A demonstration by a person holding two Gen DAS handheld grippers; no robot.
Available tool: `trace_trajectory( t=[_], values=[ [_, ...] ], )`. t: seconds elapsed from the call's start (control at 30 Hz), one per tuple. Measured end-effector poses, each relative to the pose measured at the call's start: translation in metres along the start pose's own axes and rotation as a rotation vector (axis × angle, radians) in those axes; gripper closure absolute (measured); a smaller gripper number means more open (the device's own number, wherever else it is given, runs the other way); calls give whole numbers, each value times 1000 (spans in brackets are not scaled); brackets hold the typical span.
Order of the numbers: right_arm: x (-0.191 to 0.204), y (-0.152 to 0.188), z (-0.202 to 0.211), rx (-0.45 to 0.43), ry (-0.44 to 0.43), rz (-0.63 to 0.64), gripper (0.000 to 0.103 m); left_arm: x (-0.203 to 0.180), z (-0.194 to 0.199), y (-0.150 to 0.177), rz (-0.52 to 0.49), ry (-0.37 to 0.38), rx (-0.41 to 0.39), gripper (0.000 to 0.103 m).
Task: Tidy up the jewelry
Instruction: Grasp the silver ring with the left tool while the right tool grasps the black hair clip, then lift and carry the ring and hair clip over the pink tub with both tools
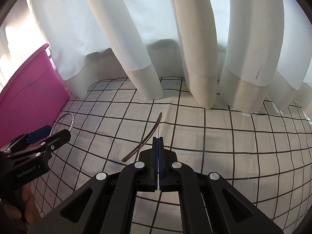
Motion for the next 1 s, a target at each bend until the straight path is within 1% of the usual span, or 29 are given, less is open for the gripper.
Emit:
trace_trajectory(
  t=[0.33, 0.47, 0.6, 0.77, 0.9, 1.0],
  values=[
    [8, 22, 55, -41, 6, 15, 102, -17, 56, 9, -30, 36, -63, 33],
    [15, 25, 83, -71, 7, 24, 102, -21, 83, 8, -47, 56, -107, 33],
    [32, 22, 109, -115, 4, 55, 102, -22, 113, 5, -67, 65, -173, 33],
    [58, 10, 138, -177, -5, 112, 102, -12, 150, -1, -54, 74, -251, 33],
    [86, -4, 154, -220, -23, 173, 102, 4, 176, -7, -37, 55, -313, 33],
    [112, -14, 161, -243, -44, 229, 102, 20, 194, -10, -22, 22, -359, 33]
  ],
)
Point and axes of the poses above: each gripper's, at about its wrist camera, not at the fingertips, and z roughly against the way its jaws point, x to its left, y to its underside, the point moved 1 cm from there along -z, roughly the way its jaws point, and after that the axes turned 15 degrees about x, right-handed, at the moved point
